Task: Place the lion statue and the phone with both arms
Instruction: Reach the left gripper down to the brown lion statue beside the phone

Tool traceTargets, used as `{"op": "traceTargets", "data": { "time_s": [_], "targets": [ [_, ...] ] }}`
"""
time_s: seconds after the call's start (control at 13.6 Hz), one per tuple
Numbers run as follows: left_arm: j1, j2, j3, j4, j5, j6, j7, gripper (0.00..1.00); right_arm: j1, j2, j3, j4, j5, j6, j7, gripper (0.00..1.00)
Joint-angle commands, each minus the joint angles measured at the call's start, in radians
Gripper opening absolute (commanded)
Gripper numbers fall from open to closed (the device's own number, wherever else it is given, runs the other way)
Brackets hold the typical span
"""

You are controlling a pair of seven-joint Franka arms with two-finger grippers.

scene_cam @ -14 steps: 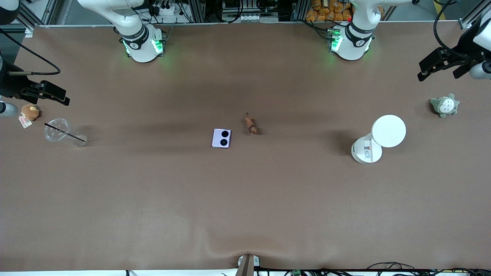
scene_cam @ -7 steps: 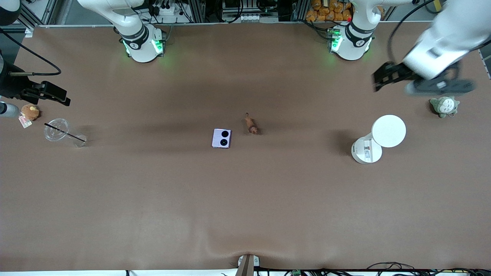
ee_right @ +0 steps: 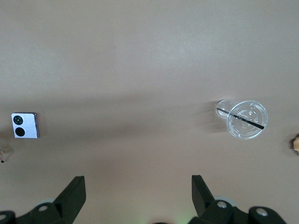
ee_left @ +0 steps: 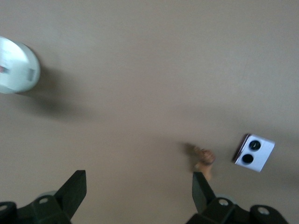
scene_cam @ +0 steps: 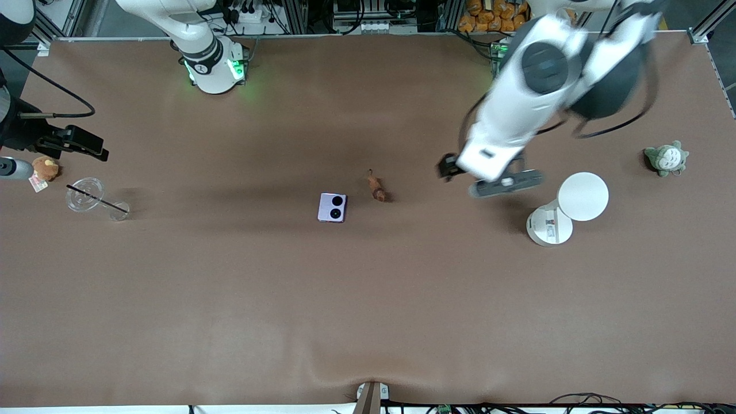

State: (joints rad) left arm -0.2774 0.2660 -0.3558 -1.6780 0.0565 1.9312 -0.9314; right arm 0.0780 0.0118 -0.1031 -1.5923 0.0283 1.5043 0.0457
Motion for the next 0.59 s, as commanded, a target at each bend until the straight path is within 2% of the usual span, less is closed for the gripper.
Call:
{"op": "traceTargets", "data": {
  "time_s": [0.0, 0.22, 0.51],
  "targets": [
    [-0.115, 0.146, 0.001, 0.032, 0.113, 0.113, -0.269, 1.00, -0.001, 0.007, 0.000, -0.001, 0.007, -0.001, 0.002, 1.00],
    [-0.203, 0.283, 0.001, 0.041, 0.275, 0.210, -0.573, 1.00, 0.000, 0.011, 0.000, -0.003, 0.007, 0.002, 0.002, 1.00],
    [-0.276, 0.410, 0.012, 0.044, 0.283, 0.330, -0.773, 1.00, -0.001, 0.011, 0.000, -0.006, 0.007, -0.004, 0.002, 1.00]
  ]
}}
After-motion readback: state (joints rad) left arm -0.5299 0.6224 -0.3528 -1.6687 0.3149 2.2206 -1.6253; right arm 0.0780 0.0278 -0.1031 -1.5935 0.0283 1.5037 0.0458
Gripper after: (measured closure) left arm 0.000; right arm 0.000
